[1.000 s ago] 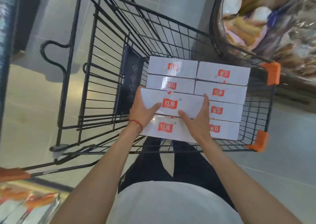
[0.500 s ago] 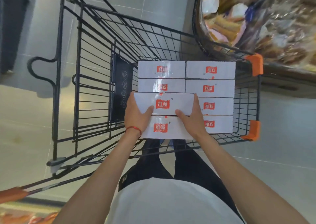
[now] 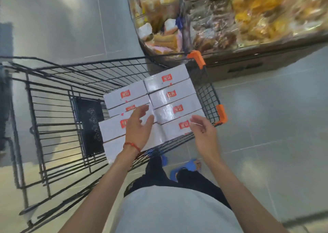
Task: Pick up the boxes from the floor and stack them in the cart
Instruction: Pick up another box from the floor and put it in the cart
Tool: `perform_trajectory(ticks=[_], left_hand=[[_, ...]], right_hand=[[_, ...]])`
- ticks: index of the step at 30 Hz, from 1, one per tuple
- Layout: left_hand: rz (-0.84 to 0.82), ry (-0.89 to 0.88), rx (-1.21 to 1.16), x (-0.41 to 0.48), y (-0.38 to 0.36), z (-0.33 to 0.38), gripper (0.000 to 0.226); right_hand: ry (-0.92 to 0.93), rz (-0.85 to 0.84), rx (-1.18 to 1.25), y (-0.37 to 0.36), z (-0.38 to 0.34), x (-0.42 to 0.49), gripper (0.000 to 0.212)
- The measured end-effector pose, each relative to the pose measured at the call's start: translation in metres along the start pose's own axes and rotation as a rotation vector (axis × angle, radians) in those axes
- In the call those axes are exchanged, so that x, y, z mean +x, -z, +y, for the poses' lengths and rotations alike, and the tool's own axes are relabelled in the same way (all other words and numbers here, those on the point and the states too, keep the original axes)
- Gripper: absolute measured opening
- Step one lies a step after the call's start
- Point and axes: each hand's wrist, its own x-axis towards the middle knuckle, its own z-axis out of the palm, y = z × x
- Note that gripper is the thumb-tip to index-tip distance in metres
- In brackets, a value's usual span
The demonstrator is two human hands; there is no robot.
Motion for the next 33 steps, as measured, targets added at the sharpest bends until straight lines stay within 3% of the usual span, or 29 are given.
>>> perform_trajectory(ticks=[11,18,33], left_hand=[[-0.33,-0.238,0.001,-0.067,-0.204,0.122,0.025],[-0.643,-0.415,0.083,-0.1,-0.34,0.191,0.025],[-1.112,-0.511,0.229,-0.09,-0.65,0.346,0.027]], right_hand=[[-0.002,0.323,0.361,0.206,0.039,-0.013,0.023],[-0.012,0.556,0.486,0.332,0.063,-0.013,0.021],[-0.134,0.998,0.74,0.592,0.058,0.059,0.016]])
